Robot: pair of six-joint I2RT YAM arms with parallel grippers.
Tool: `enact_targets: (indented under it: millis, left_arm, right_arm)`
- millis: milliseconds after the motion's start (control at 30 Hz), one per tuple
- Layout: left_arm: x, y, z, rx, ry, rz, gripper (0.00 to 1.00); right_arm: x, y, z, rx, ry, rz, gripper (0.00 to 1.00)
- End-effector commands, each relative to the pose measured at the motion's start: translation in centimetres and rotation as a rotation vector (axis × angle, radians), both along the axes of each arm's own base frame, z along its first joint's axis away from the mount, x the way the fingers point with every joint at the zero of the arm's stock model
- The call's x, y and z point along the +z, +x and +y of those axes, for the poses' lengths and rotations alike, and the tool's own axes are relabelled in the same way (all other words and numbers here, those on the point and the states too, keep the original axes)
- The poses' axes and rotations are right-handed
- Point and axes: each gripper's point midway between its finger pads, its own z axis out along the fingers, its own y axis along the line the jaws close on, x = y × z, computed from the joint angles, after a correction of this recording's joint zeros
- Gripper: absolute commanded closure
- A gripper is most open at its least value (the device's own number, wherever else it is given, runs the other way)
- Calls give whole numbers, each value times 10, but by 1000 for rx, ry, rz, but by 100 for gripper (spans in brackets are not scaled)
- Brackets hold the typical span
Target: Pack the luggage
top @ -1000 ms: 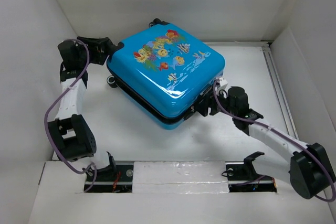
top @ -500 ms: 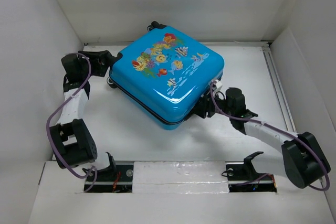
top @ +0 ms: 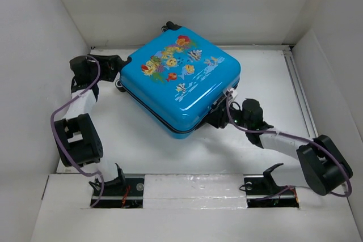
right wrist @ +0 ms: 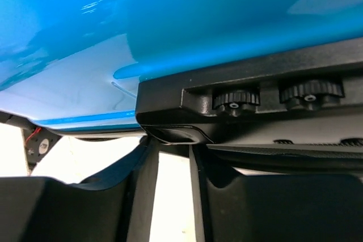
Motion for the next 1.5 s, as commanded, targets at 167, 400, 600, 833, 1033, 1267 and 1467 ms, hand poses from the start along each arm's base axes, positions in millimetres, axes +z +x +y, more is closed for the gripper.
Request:
enact_targets:
  millis: [167,400,600,833,1033,1267,1467]
  left_arm:
    - [57,16,-14,-125,102,-224,100]
    - [49,23,-2,-108,109,-215,100]
    - [56,29,10,-88,128,-237,100]
    - [81,44,11,-125,173,-302,64]
    - [138,31,33,13,356,-343,14]
    - [233,-21,17,148,590,-509,15]
    - [246,-68,-99,11,668,-662,54]
  right_arm:
    - [42,10,23,29,112,-179,98]
    - [62,8,25,3,170,-225,100]
    - [34,-5,24,-31,79,-124,100]
    - [7,-20,18,-73,-32,-6,100]
    - [6,-21,18,-80,-64,-26,100]
    - [16,-19,20,-72,-52,-64,100]
    - [13,-17,28,-48,-65,-59,70]
